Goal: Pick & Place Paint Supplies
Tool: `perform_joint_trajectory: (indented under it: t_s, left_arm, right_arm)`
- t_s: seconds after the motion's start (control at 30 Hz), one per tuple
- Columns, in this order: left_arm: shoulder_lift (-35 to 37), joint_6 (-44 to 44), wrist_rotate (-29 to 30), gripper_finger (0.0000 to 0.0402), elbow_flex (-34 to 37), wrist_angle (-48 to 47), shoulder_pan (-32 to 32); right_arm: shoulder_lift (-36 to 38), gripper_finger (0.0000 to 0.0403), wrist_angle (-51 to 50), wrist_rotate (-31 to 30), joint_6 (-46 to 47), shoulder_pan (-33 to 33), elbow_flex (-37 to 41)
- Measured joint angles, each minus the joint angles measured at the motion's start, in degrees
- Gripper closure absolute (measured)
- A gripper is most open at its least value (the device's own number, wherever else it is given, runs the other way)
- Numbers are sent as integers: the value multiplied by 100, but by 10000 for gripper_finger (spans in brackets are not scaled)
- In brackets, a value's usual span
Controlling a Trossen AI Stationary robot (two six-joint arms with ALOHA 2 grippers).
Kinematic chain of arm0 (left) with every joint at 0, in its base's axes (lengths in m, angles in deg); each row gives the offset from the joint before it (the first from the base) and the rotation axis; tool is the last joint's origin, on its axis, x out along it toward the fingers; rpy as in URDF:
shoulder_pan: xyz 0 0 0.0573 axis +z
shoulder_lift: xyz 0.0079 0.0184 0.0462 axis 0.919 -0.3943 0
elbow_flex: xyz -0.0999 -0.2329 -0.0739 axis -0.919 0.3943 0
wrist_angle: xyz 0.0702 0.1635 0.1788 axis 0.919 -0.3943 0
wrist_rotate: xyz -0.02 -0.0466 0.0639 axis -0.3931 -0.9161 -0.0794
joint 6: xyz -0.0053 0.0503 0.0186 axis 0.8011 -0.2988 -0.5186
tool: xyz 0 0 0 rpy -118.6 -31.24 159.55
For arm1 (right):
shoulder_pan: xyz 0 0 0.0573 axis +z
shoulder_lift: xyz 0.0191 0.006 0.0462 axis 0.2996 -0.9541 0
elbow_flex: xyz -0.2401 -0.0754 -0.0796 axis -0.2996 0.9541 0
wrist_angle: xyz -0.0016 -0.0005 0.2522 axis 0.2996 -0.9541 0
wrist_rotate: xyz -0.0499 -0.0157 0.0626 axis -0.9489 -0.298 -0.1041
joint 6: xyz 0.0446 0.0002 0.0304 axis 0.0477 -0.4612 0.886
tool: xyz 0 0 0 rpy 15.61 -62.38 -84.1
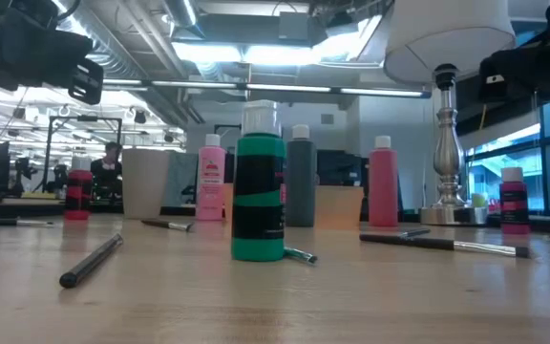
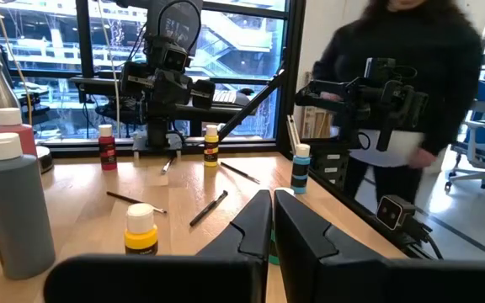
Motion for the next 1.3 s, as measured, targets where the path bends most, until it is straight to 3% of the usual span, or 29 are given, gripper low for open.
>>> perform_joint_trajectory:
  t_s: [0.97, 1.3]
  left_arm:
    - [2, 0, 0, 389, 0, 2, 0]
    - [2, 0, 0, 390, 0, 1, -2]
  right_arm:
    - [0, 393, 164, 0, 7, 2, 0]
    - [-2, 393, 537, -98, 1319, 2, 4]
